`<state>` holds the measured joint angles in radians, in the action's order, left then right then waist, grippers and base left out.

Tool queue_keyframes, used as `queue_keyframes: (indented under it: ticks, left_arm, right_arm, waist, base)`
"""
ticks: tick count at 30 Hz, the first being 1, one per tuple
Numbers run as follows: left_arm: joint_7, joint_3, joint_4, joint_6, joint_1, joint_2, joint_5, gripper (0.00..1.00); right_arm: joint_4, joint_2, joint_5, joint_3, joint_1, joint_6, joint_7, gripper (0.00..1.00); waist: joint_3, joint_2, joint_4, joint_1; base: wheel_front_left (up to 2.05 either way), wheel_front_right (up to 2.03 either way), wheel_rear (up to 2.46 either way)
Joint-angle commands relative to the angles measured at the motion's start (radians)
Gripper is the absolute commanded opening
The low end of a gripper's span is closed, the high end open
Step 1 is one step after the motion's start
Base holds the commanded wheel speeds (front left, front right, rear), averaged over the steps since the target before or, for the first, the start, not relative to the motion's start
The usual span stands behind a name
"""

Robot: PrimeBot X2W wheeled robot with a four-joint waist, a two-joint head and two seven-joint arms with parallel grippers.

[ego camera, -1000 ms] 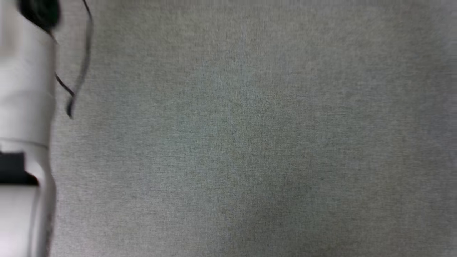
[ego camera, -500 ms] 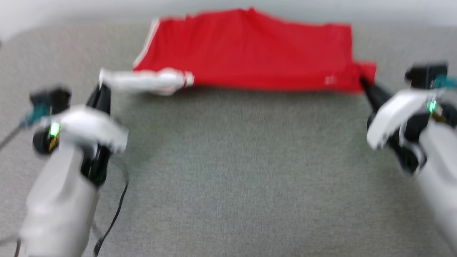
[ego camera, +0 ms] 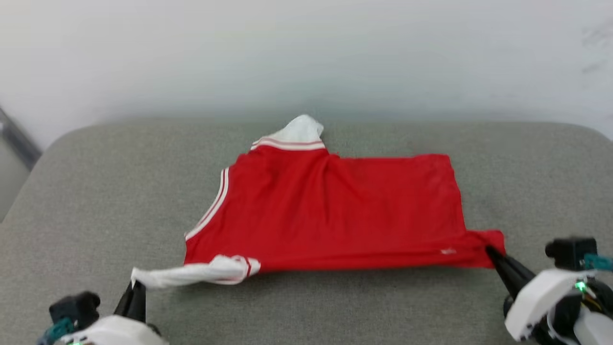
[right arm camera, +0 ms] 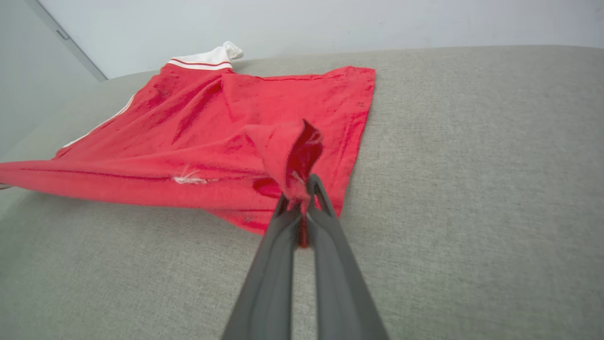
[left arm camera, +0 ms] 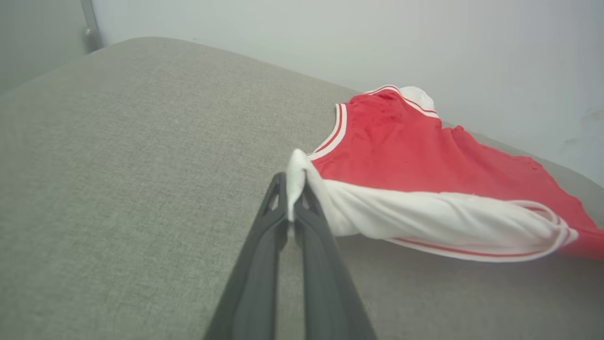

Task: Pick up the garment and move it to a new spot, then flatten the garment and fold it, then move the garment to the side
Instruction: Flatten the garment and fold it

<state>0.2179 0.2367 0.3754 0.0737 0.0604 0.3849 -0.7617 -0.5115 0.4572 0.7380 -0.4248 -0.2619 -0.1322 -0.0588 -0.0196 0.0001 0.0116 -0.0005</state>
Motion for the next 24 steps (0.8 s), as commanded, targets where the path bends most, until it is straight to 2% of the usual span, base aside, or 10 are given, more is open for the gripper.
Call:
queue_keyframes:
  ticks: [1, 7, 11, 16, 21, 24]
  left_arm:
    - [-0.016, -0.02, -0.073, 0.044, -0.061, 0.024, -0.007, 0.0]
    - [-0.1, -0.036, -0.362, 0.168, -0.234, 0.058, -0.003, 0.0]
    - [-0.135, -0.028, -0.446, 0.193, -0.248, 0.071, 0.004, 0.0]
    - [-0.176, 0.01, -0.467, 0.172, -0.149, 0.072, 0.016, 0.0]
    - [-0.191, 0.048, -0.35, 0.109, 0.01, 0.05, 0.019, 0.0]
    - [-0.179, 0.061, -0.261, 0.071, 0.11, 0.029, 0.02, 0.0]
  right_arm:
    - [0.038, 0.018, -0.025, 0.036, 0.063, 0.003, 0.015, 0.0]
    - [0.217, -0.023, -0.106, 0.193, 0.244, 0.003, 0.117, 0.0]
    - [0.304, -0.061, -0.153, 0.264, 0.299, 0.003, 0.192, 0.0]
    - [0.394, -0.137, -0.232, 0.344, 0.303, 0.002, 0.311, 0.0]
    - [0.392, -0.189, -0.296, 0.357, 0.222, 0.002, 0.387, 0.0]
    - [0.363, -0.199, -0.317, 0.346, 0.162, 0.002, 0.404, 0.0]
  waist:
    - [-0.016, -0.0001, -0.002, 0.0005]
    - [-0.018, -0.0001, 0.001, 0.0005]
    - [-0.005, -0.0001, -0.001, 0.0005]
    - [0.052, -0.0001, -0.011, 0.0005]
    - [0.128, -0.0001, -0.017, 0.0005]
    - [0.176, -0.0001, -0.016, 0.0005]
  base:
    - [0.0, 0.0, 0.0]
    - [0.0, 0.0, 0.0]
    - [0.0, 0.0, 0.0]
    - [0.0, 0.0, 0.0]
    - [0.0, 0.0, 0.0]
    - [0.0, 0.0, 0.0]
